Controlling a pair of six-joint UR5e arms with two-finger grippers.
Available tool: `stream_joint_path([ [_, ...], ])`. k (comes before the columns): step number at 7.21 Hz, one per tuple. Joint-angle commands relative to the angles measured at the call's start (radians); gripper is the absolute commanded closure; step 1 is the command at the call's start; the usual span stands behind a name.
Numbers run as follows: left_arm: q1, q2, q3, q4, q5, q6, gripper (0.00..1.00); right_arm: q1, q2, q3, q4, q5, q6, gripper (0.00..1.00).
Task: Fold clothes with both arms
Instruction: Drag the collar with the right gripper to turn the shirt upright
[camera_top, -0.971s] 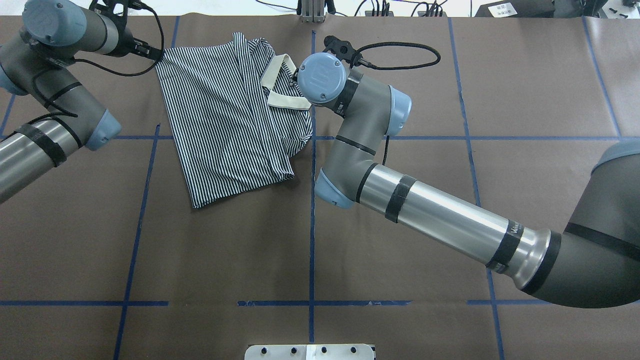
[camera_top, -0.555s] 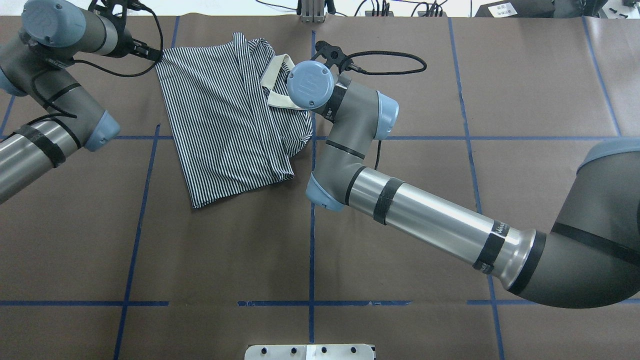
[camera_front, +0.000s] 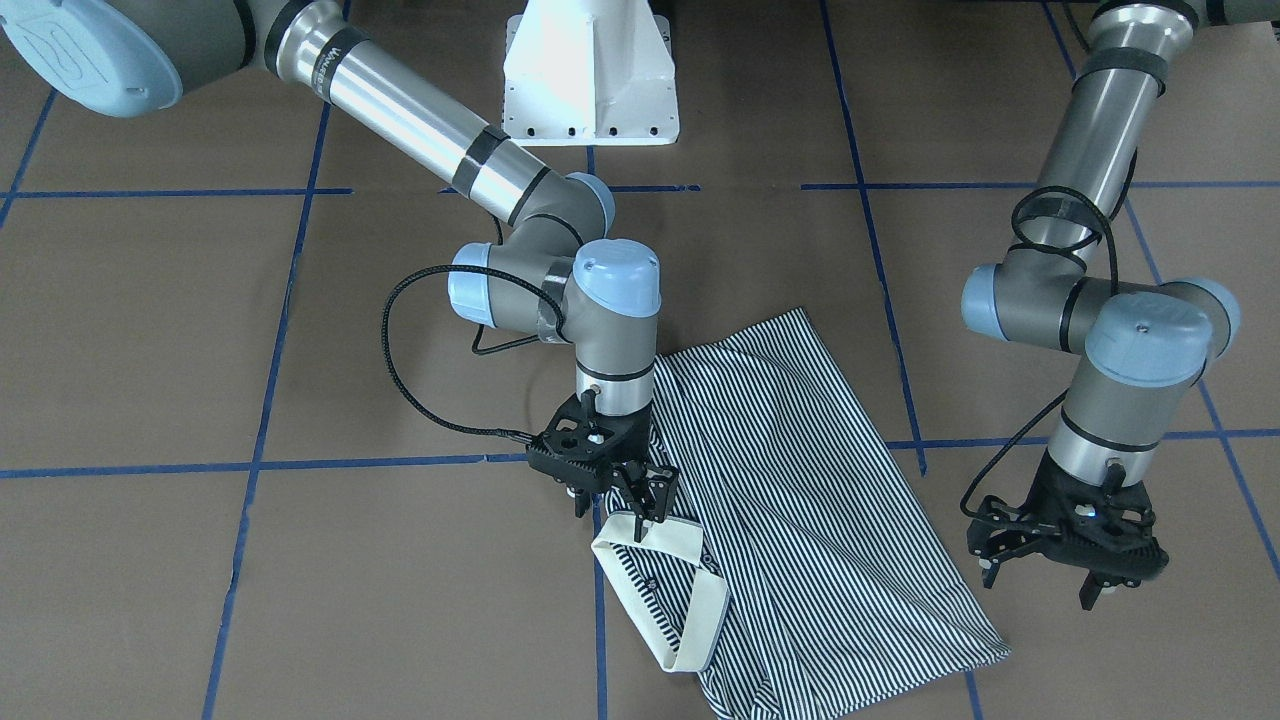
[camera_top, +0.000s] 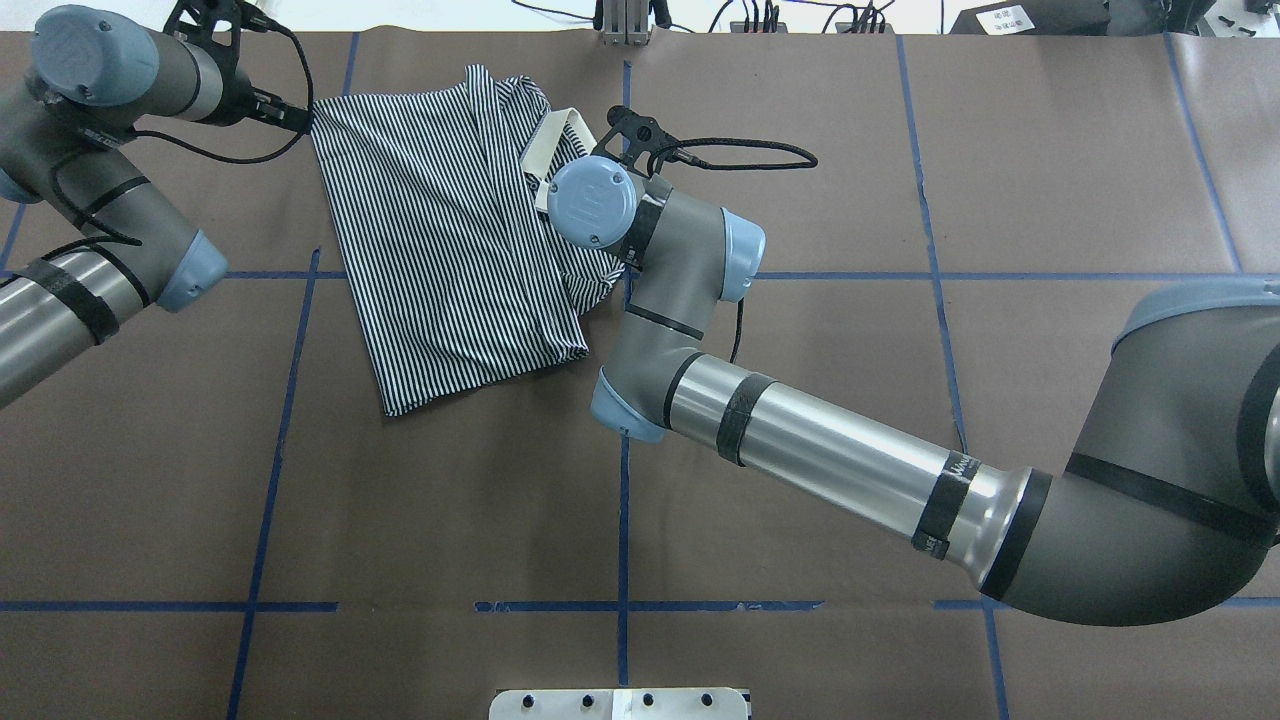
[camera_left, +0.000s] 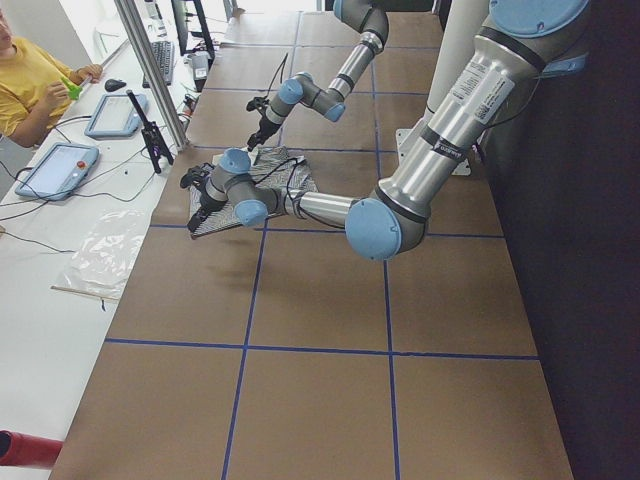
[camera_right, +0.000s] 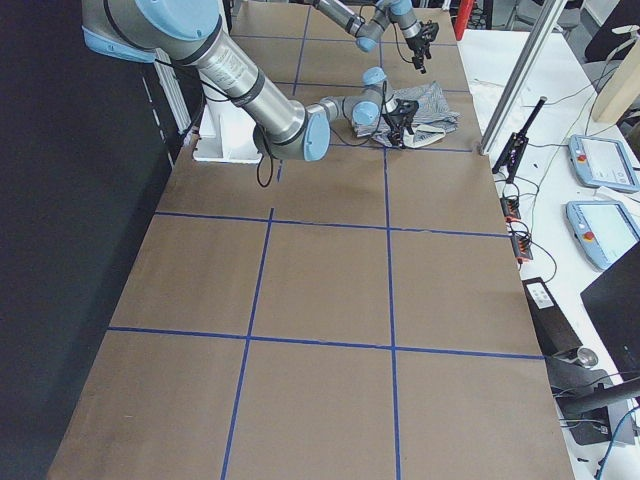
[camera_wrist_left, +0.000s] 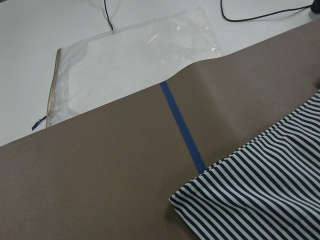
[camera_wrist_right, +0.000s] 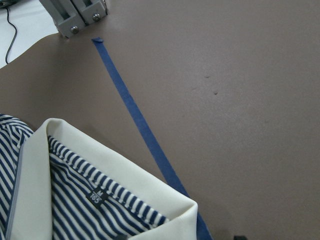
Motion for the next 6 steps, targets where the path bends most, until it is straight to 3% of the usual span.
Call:
stream_joint_path([
  [1,0.000,0.010,-0.005,0.000,0.000,0.000,0.00,-0.001,0.014,-0.027,0.008,-0.006,0.000,0.45],
  [2,0.000,0.011,-0.005,0.000,0.000,0.000,0.00,-0.001,0.019,-0.033,0.013,-0.006,0.000,0.63],
  [3,-0.002,0.011,-0.005,0.000,0.000,-0.001,0.00,-0.001,0.022,-0.033,0.013,-0.006,-0.002,0.95],
  [4,-0.002,0.011,-0.011,0.000,0.001,-0.003,0.00,0.000,0.021,-0.033,0.013,-0.002,-0.008,1.00],
  [6,-0.003,0.021,-0.035,0.000,0.000,-0.004,0.00,0.003,0.019,-0.020,0.001,0.004,-0.031,1.00],
])
